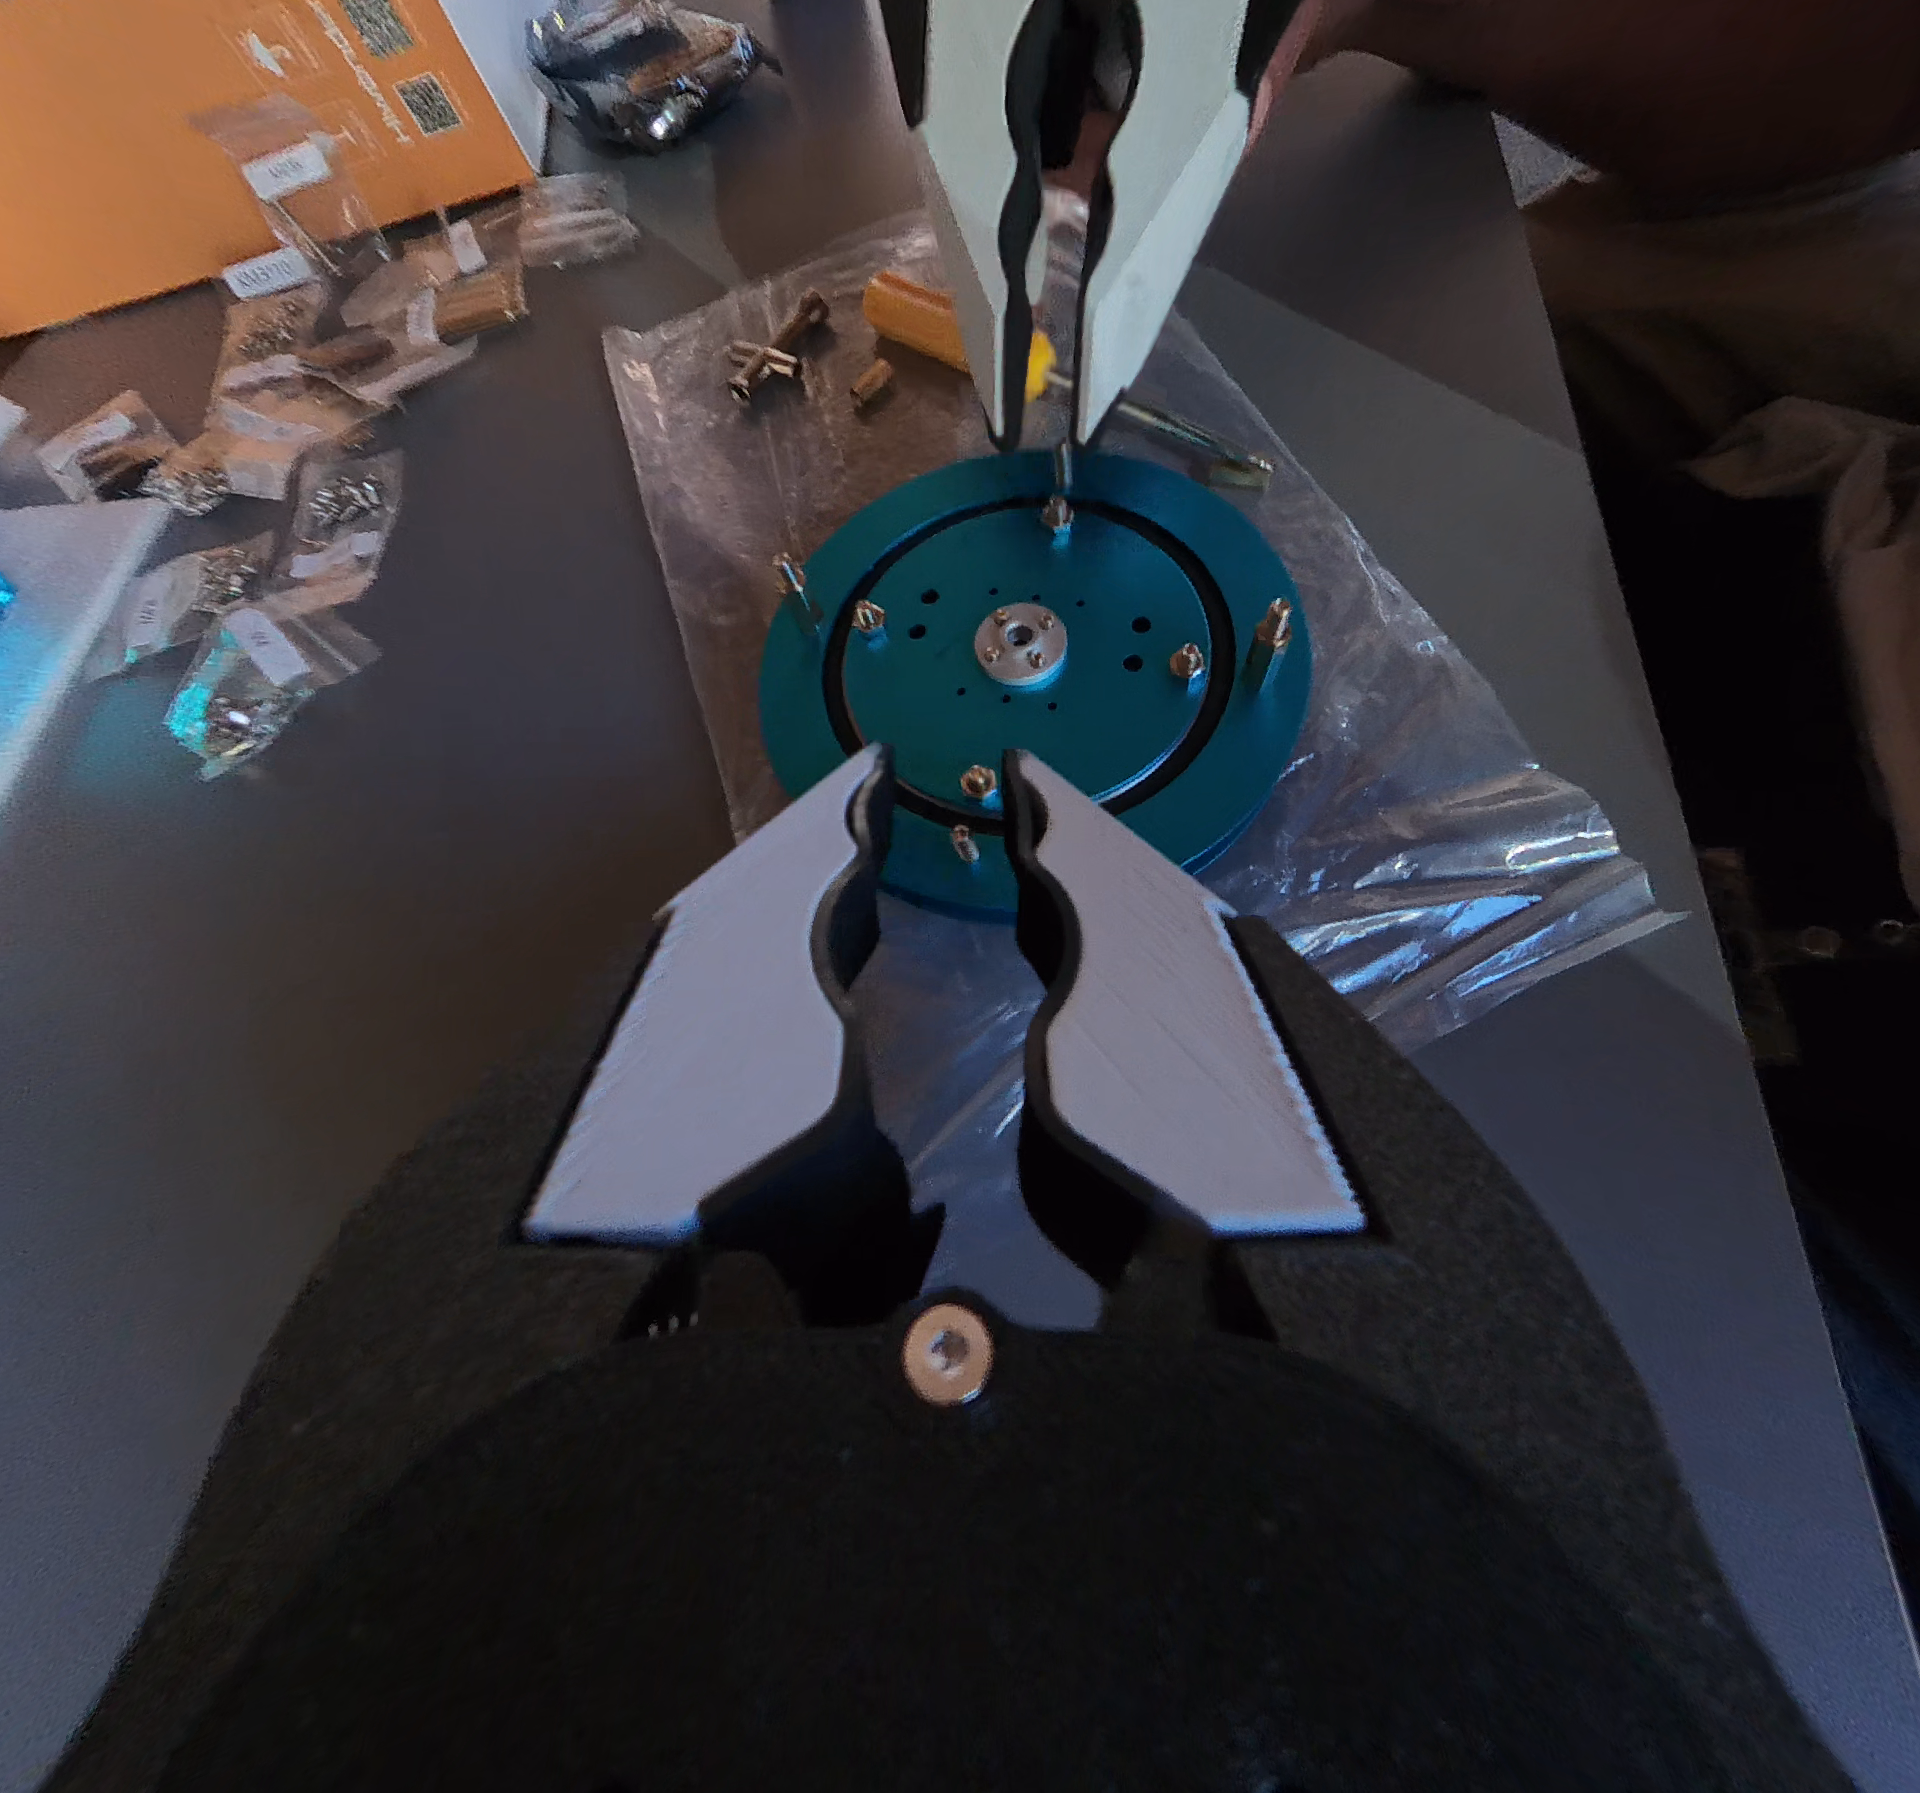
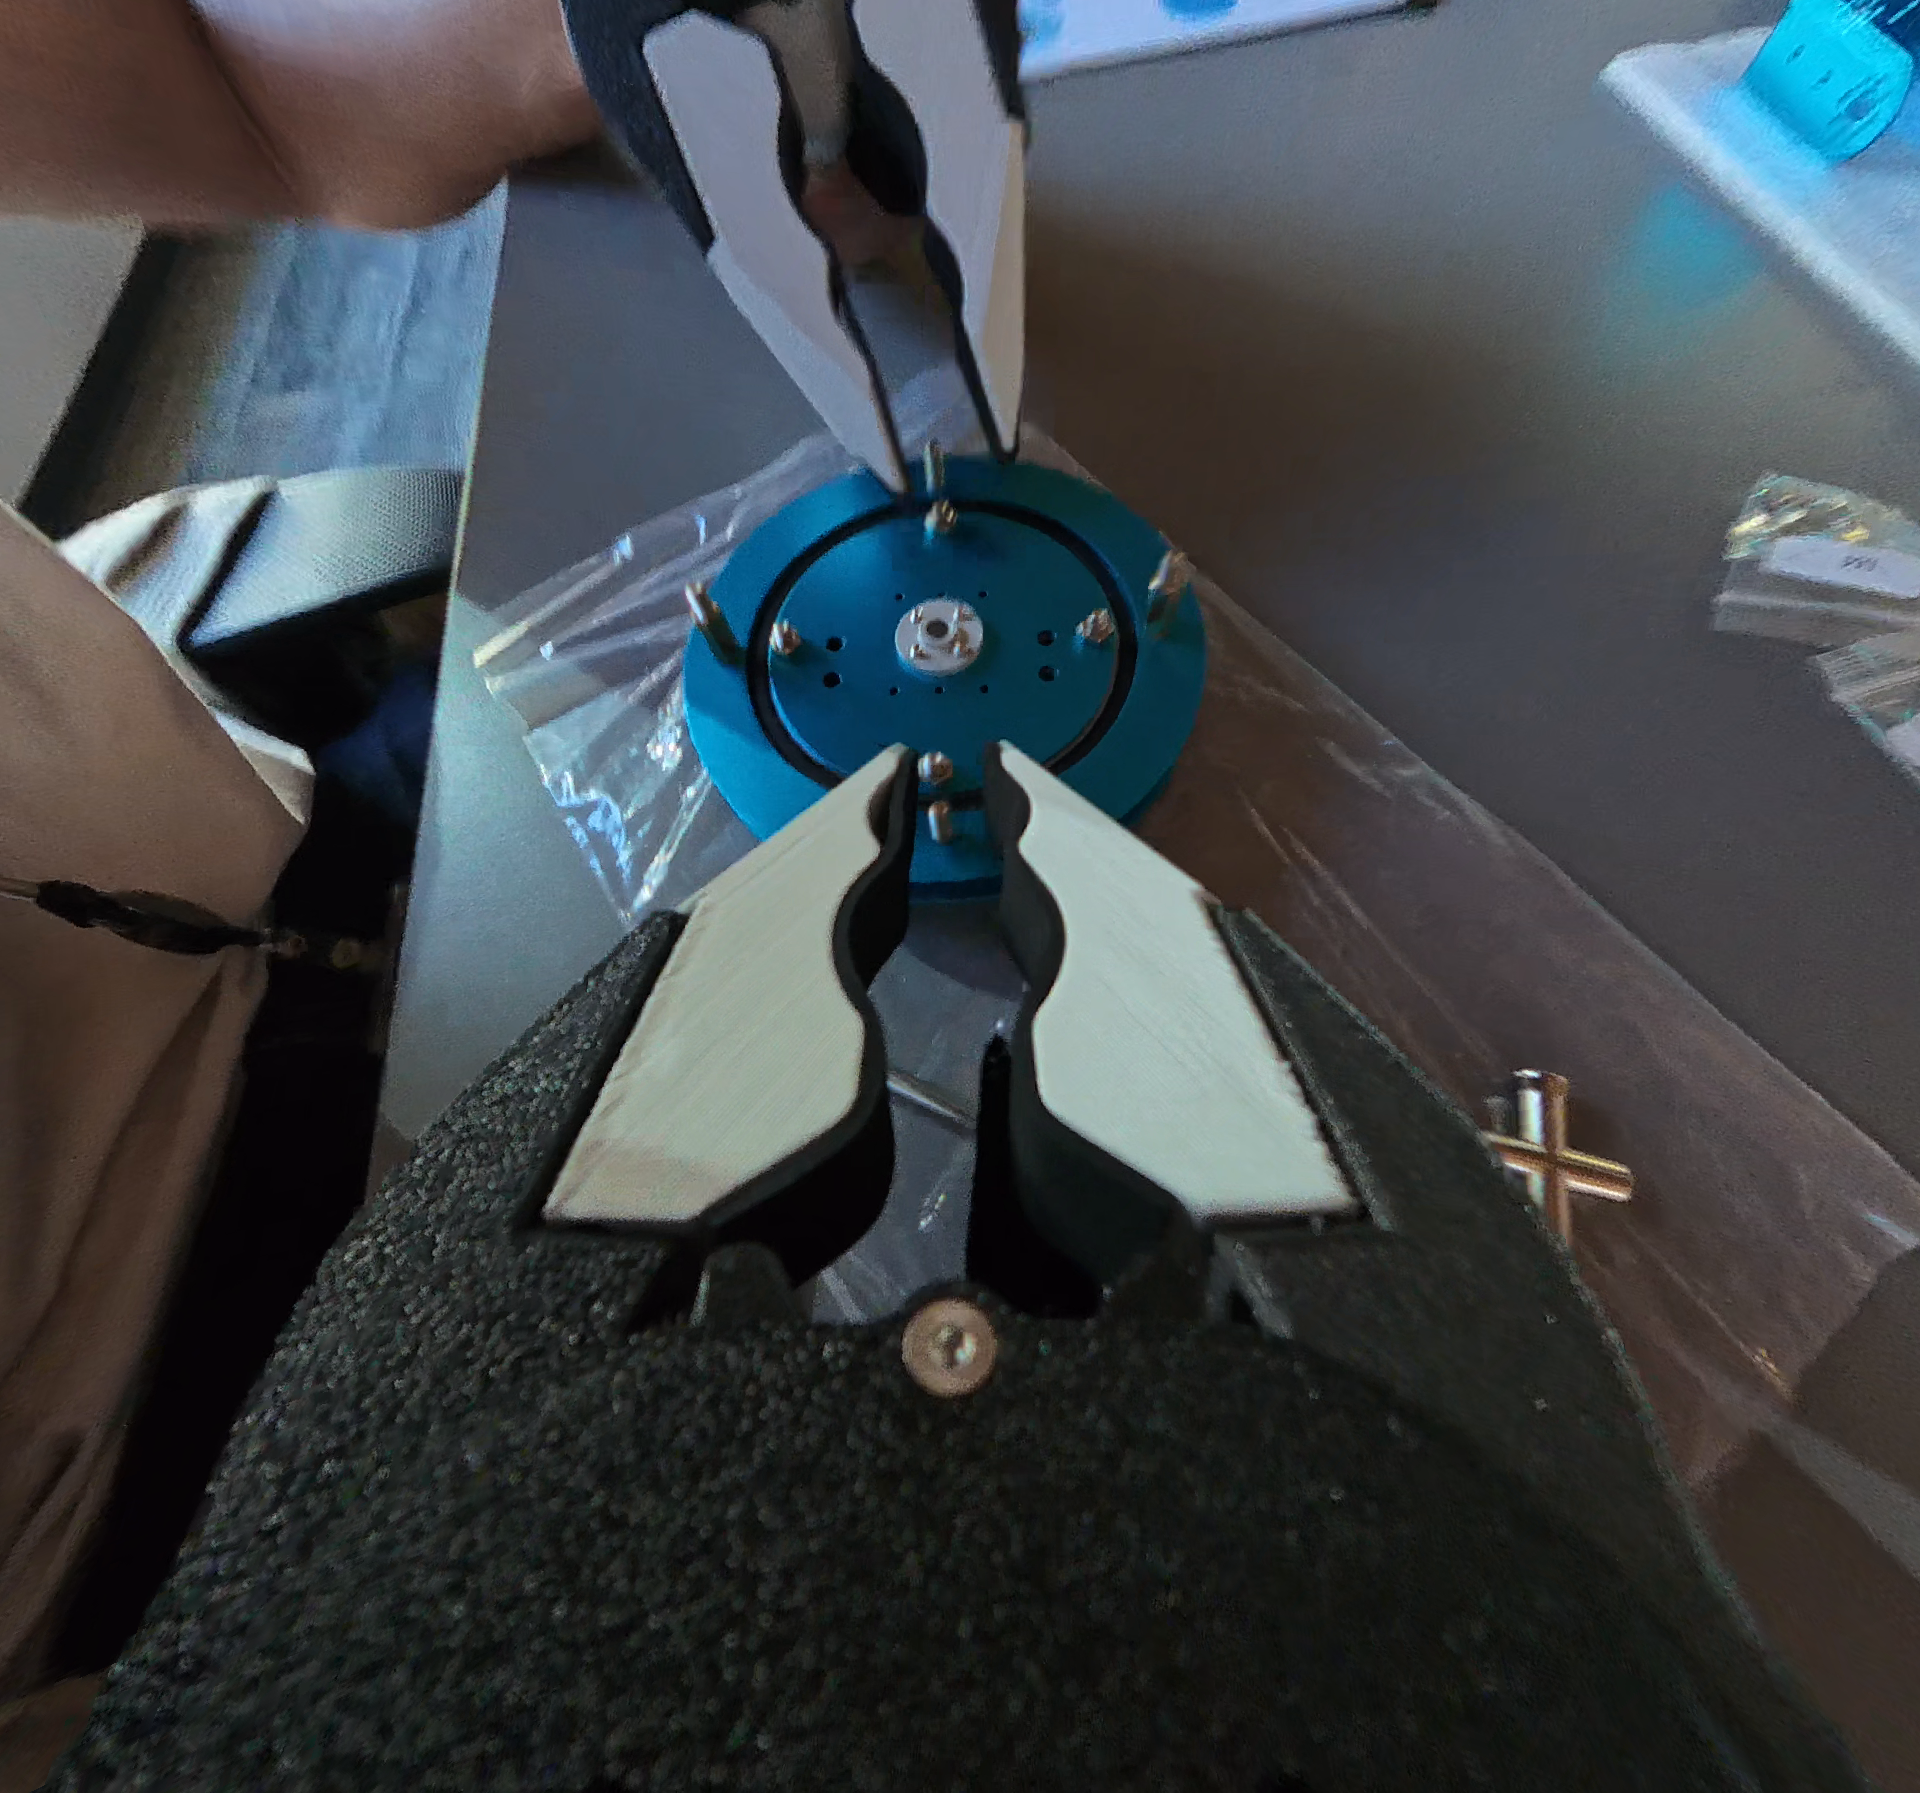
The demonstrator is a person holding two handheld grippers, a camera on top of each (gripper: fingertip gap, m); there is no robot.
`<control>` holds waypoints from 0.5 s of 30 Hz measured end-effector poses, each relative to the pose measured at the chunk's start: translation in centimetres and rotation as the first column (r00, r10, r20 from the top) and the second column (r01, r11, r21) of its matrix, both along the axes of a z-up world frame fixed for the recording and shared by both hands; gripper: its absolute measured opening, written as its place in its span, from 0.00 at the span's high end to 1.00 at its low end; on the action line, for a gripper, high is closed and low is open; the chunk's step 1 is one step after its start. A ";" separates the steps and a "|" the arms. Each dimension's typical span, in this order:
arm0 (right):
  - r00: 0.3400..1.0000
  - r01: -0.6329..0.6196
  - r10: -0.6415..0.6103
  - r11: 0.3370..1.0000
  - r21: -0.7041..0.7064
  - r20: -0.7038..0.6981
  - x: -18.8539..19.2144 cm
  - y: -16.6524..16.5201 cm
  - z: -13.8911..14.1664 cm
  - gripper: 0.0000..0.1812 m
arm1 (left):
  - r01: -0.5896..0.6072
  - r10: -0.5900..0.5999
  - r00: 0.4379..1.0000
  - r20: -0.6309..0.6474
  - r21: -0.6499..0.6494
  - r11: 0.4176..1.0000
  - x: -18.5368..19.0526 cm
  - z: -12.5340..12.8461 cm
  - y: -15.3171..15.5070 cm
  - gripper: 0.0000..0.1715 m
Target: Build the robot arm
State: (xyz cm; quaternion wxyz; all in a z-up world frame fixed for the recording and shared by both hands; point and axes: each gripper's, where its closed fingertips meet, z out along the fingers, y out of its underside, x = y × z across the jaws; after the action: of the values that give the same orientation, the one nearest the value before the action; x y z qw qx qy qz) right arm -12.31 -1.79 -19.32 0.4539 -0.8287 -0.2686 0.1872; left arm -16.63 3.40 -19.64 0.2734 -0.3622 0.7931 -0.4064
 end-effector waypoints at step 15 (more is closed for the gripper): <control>0.881 0.352 -0.255 0.916 0.191 -0.398 -2.0 -11.2 6.4 0.87 | -0.439 0.482 0.844 0.236 -0.215 0.873 -11.8 6.7 -2.3 0.85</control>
State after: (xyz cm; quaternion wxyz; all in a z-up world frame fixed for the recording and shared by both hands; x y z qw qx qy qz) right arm -14.28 -13.00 -12.95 0.6233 -0.7451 -0.0673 0.2274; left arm -28.42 1.13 -12.98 0.4449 -0.5003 0.6018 -0.4354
